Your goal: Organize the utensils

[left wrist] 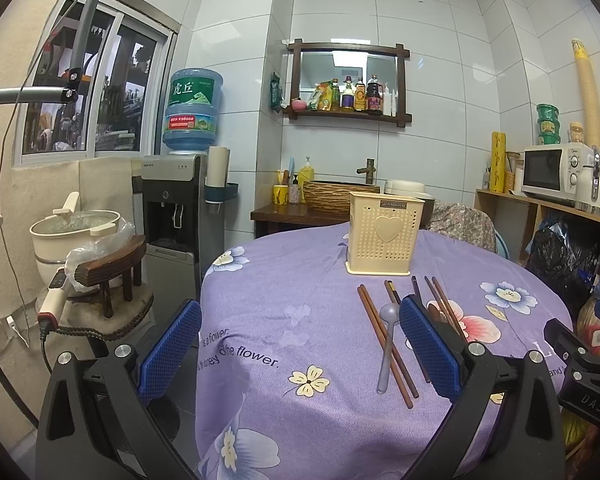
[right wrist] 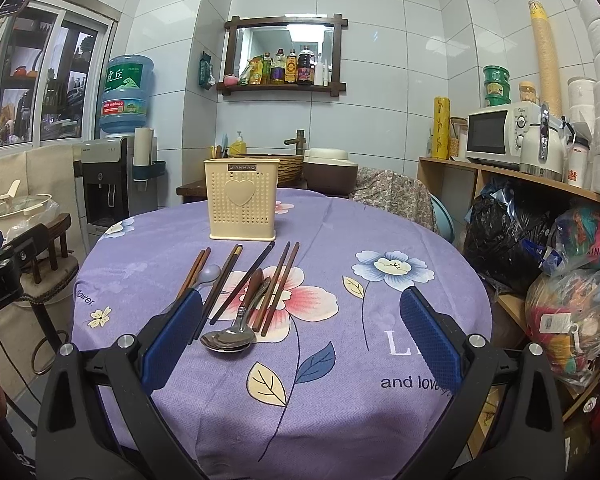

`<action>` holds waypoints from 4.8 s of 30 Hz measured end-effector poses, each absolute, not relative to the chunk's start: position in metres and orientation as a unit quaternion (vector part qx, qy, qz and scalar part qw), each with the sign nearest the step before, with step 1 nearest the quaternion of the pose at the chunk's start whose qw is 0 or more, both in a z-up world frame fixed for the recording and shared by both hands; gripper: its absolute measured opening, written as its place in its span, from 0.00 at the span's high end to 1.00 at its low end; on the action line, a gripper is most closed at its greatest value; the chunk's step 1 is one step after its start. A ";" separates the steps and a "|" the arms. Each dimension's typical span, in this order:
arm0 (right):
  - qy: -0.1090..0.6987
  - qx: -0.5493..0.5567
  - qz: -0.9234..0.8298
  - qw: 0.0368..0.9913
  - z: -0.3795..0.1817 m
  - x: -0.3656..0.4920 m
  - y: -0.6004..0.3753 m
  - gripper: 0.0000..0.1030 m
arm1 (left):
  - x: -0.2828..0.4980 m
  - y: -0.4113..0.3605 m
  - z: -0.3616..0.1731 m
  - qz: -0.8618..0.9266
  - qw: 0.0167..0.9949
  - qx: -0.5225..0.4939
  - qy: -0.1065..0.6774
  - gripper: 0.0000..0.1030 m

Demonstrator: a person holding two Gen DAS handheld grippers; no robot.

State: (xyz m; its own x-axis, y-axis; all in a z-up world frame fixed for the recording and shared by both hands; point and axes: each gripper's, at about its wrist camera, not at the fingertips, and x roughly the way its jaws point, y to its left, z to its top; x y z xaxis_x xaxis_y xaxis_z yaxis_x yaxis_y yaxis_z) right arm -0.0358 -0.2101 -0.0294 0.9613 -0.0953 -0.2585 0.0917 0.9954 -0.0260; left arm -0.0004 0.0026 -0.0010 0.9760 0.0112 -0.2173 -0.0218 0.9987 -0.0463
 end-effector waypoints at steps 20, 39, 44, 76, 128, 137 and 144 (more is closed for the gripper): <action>0.133 -0.005 -0.045 0.990 -0.032 -0.034 -0.209 0.05 | 0.000 0.003 -0.001 0.008 0.994 -0.024 0.110 0.05; 0.156 0.017 -0.029 0.987 -0.039 -0.025 -0.214 0.05 | 0.014 0.006 -0.008 -0.026 0.987 -0.044 0.153 0.05; 0.183 -0.014 -0.018 0.983 -0.040 -0.007 -0.211 0.05 | 0.030 0.002 -0.011 -0.030 0.984 -0.028 0.171 0.05; 0.295 0.021 -0.008 0.955 -0.046 0.117 -0.251 0.08 | 0.161 -0.065 -0.049 -0.212 0.886 0.042 0.411 0.73; 0.386 0.064 0.018 0.920 -0.058 0.198 -0.264 0.46 | 0.216 -0.001 -0.052 -0.069 0.908 0.041 0.411 0.44; 0.412 0.100 0.024 0.905 -0.052 0.258 -0.264 0.60 | 0.240 -0.015 -0.056 -0.062 0.900 0.065 0.426 0.44; 0.446 0.091 0.004 0.891 -0.068 0.297 -0.259 0.74 | 0.237 -0.009 -0.054 -0.059 0.903 0.049 0.422 0.44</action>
